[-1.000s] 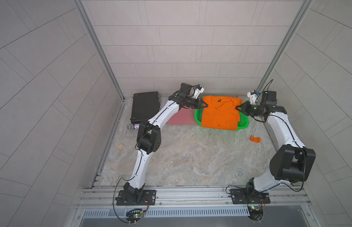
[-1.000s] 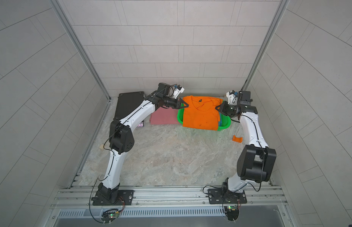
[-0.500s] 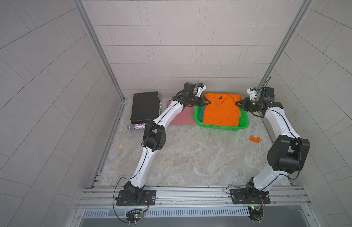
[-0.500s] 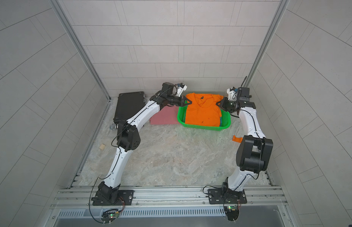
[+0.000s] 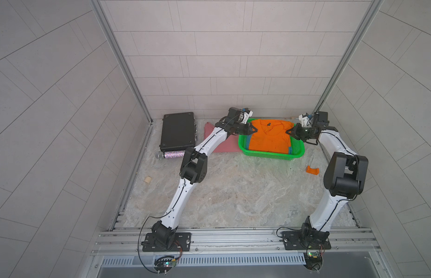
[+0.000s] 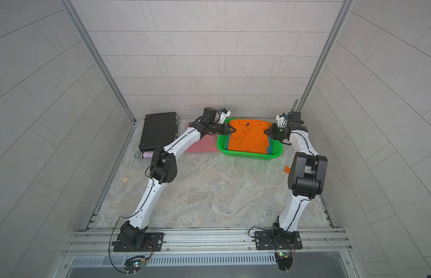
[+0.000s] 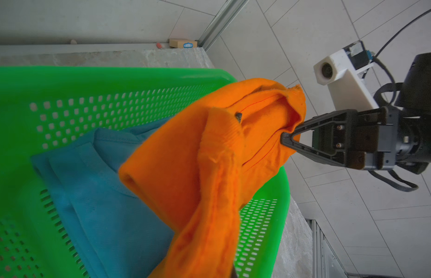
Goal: Put the folded t-shirts into the basket
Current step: Place the T-shirt in the bin.
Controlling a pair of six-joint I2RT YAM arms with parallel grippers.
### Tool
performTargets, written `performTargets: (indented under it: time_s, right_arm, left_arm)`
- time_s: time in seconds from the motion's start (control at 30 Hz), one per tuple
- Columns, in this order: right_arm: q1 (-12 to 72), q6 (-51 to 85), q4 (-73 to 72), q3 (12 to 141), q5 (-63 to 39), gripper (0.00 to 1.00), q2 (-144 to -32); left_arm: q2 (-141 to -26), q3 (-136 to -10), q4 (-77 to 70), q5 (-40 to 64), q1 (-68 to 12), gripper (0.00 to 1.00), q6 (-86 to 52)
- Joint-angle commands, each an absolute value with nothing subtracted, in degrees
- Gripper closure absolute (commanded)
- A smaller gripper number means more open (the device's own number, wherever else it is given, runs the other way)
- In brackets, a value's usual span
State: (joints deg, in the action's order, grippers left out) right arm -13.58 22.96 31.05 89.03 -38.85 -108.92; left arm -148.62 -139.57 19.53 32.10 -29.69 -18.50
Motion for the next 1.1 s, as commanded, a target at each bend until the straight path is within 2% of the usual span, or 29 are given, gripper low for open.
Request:
performTargets:
  time_s: [0.0,0.53,0.8,1.07]
  right_arm:
    - [-14.02,22.73,29.16,89.49,-39.55,1.0,-108.95]
    - [-14.53,21.74,30.36,85.98,-39.24,1.0,-104.18]
    - [-14.59,21.49,33.63,89.08,-39.46,1.0,-100.76]
    - [-14.58,21.62,32.95,86.0,-39.83,1.0,-99.5]
  left_arm:
    - [-148.59,-141.85,18.5,31.99,-29.93,1.0,-18.02]
    - [-146.37,-140.86,19.75,33.45,-30.06,1.0,-18.93]
    - [-143.2,-140.55,20.35,34.91,-30.09,1.0,-20.7]
    - [-140.21,-136.58,20.76,35.19,-30.43,1.0,-20.46]
